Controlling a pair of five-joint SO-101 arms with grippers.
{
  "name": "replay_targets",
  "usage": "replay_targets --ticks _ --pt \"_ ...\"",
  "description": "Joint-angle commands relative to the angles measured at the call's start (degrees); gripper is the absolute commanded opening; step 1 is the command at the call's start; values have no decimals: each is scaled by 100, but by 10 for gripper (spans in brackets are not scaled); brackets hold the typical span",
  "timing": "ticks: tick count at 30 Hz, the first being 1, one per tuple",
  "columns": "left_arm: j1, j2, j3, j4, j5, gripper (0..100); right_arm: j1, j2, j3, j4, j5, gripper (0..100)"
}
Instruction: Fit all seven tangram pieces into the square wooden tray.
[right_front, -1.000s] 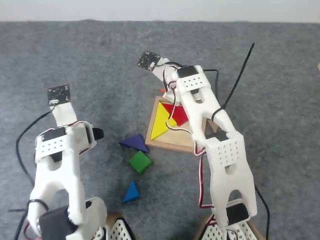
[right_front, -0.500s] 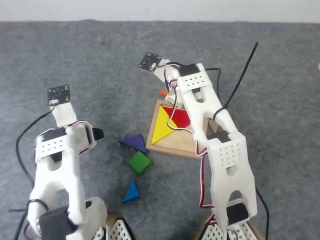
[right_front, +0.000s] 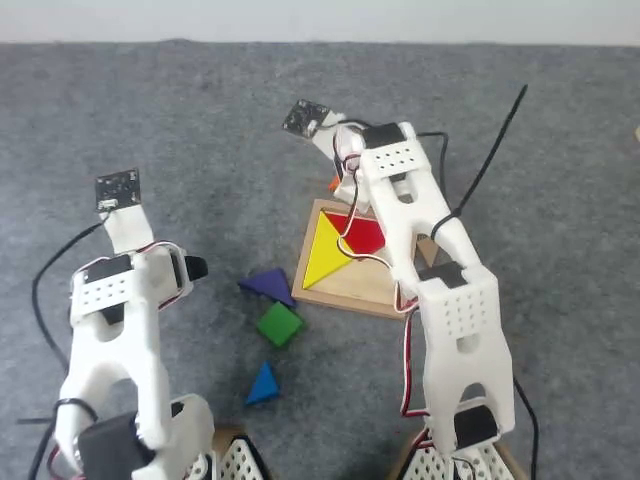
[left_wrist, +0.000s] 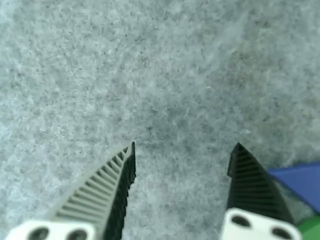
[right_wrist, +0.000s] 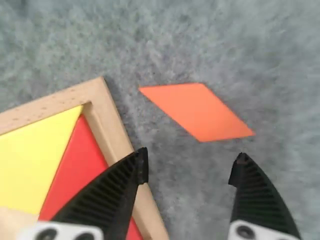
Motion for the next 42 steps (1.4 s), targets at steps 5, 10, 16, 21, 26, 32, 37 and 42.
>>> replay_targets --ticks 5,10,16,21,26,32,37,42 --pt "44 -220 -22 -97 -149 295 40 -356 -105 -690 -1793 274" --pt "44 -220 -22 -97 -149 295 22 92 -105 -1218 -4976 274" --pt "44 -220 -22 -97 -149 295 -40 215 -105 -1341 -7622 277" --pt "44 -220 -22 -97 -149 295 -92 233 -105 -1552 -8193 275" --pt "44 -220 -22 -97 -149 295 -312 391 -114 -2229 -8844 275" --pt "44 -220 -22 -97 -149 295 -303 963 -308 -2756 -9574 274" --pt "44 -220 -22 -97 -149 295 -295 1288 -870 -2316 -9600 273" --pt "44 -237 -22 -97 -149 295 -163 1560 -1477 -1534 -9600 270"
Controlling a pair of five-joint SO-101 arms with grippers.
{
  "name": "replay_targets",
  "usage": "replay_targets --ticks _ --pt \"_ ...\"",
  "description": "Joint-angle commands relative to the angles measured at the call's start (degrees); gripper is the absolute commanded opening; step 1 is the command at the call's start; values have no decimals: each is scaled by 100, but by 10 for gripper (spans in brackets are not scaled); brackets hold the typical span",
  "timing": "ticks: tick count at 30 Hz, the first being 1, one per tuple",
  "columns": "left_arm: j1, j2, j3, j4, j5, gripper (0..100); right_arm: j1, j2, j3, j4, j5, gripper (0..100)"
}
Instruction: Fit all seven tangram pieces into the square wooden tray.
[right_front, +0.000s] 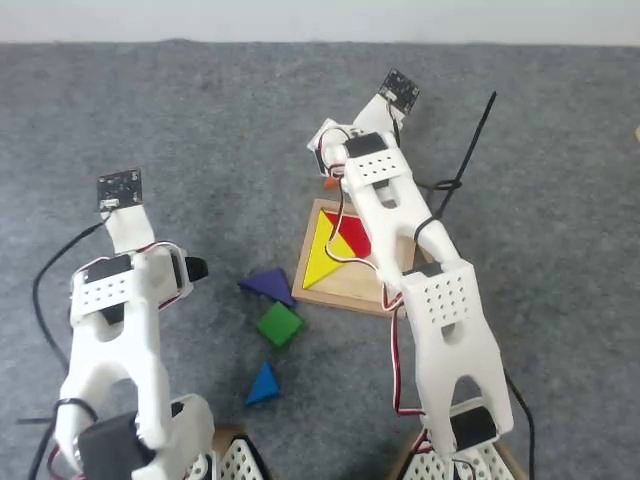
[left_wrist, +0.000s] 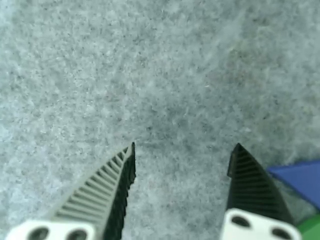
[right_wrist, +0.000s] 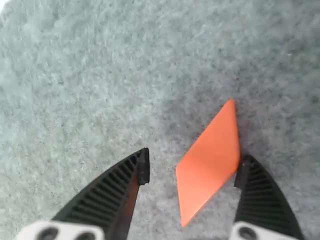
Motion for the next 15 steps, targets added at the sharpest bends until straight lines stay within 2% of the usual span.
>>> replay_targets --ticks 1,4,7,10,15 --pt "44 -237 -22 -97 -70 295 101 189 -501 453 -62 254" --pt "44 -246 -22 -97 -70 295 154 374 -888 901 79 135" --pt "35 -255 -22 -97 -70 295 171 567 -1240 1130 686 6" --pt "35 -255 -22 -97 -70 295 171 743 -1547 1305 1046 43" --pt "35 -255 -22 -97 -70 295 154 884 -2031 1807 1055 100"
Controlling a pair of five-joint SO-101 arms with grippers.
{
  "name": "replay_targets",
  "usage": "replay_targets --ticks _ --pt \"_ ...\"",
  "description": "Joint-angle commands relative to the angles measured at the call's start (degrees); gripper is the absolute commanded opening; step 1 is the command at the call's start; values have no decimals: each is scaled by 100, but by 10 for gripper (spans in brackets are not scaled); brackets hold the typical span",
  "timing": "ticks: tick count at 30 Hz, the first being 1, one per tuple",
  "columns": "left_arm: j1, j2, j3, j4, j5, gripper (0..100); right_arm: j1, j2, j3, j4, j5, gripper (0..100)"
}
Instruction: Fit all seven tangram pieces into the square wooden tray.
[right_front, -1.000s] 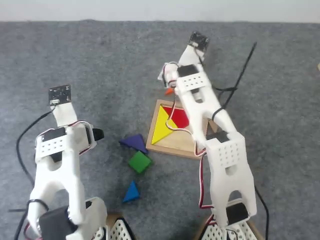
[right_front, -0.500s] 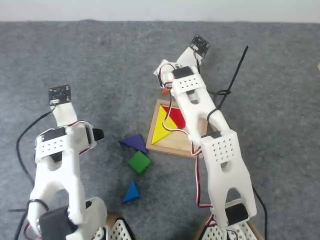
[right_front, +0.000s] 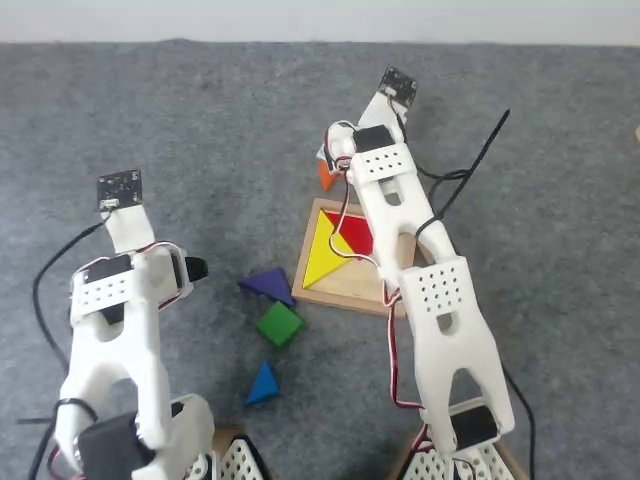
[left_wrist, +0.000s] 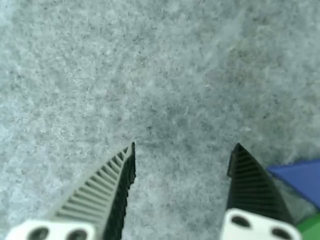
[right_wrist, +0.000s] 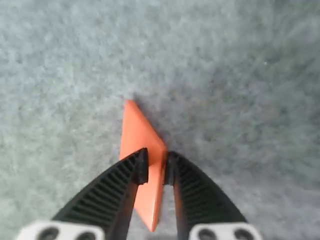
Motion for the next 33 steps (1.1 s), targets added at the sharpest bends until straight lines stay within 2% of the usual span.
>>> replay_targets --ticks 1,7,10,12,15,17,21,29,33 --pt "35 -255 -22 -97 -70 295 -4 -31 -457 444 141 117" --pt "35 -255 -22 -97 -79 295 -233 -13 -1793 1393 149 245" --pt "35 -246 -22 -97 -79 295 -400 31 -2435 1587 149 271" --pt "35 -246 -22 -97 -79 295 -514 127 -2593 1314 141 270" --pt "44 -237 -22 -97 -79 295 -646 549 -2479 251 193 270" --pt "44 -237 -22 -97 -79 295 -673 927 -2435 -330 563 270" --pt "44 -237 -22 -97 -79 295 -699 1429 -2444 -585 1011 270" --pt "44 -237 -22 -97 -79 295 -242 1525 -2462 -136 1046 270" --pt "44 -246 -22 -97 -79 295 -22 1525 -2752 673 1055 270"
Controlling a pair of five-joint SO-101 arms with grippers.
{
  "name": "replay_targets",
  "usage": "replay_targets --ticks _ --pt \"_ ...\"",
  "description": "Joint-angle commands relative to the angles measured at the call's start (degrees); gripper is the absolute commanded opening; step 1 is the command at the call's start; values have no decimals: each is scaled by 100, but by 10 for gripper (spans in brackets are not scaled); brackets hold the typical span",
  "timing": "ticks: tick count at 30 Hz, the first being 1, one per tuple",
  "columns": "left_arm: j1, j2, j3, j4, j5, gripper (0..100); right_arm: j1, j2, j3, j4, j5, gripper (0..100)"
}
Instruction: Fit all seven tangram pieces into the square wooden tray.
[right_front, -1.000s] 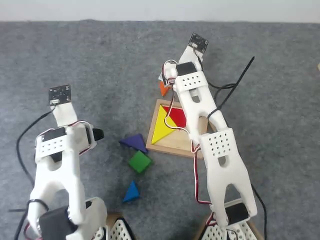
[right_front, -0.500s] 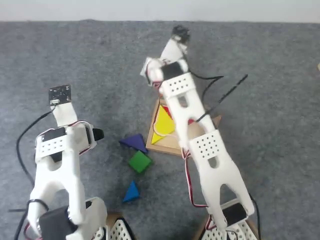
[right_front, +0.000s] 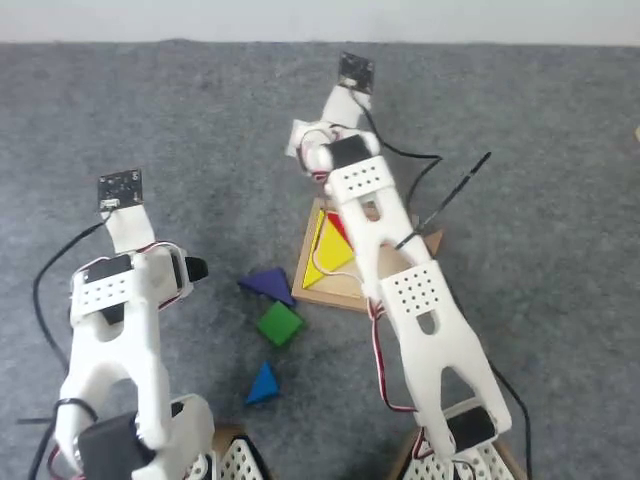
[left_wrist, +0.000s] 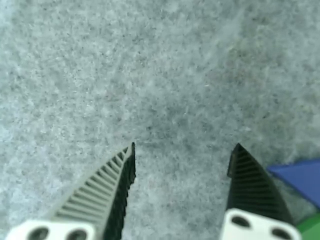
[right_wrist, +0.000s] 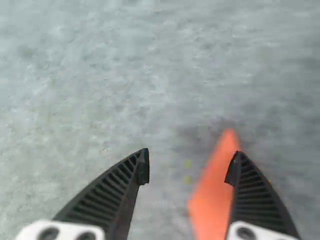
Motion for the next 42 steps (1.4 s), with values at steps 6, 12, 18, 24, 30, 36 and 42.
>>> replay_targets --ticks 6,12,18,24,30,36,42 --pt "44 -255 -22 -97 -44 295 462 75 -835 1596 70 270" --pt "44 -264 -22 -97 -44 295 444 22 -1029 1930 70 270" --pt "44 -264 -22 -97 -44 295 549 84 -1011 1938 281 270" --pt "44 -264 -22 -97 -44 295 593 22 -1020 2431 1073 270" --pt "44 -264 -22 -97 -44 295 602 92 -1011 2870 2330 270" --pt "44 -264 -22 -88 -44 295 523 92 -1011 2580 3534 270" --pt "44 -264 -22 -88 -44 295 497 268 -1011 2088 4360 270"
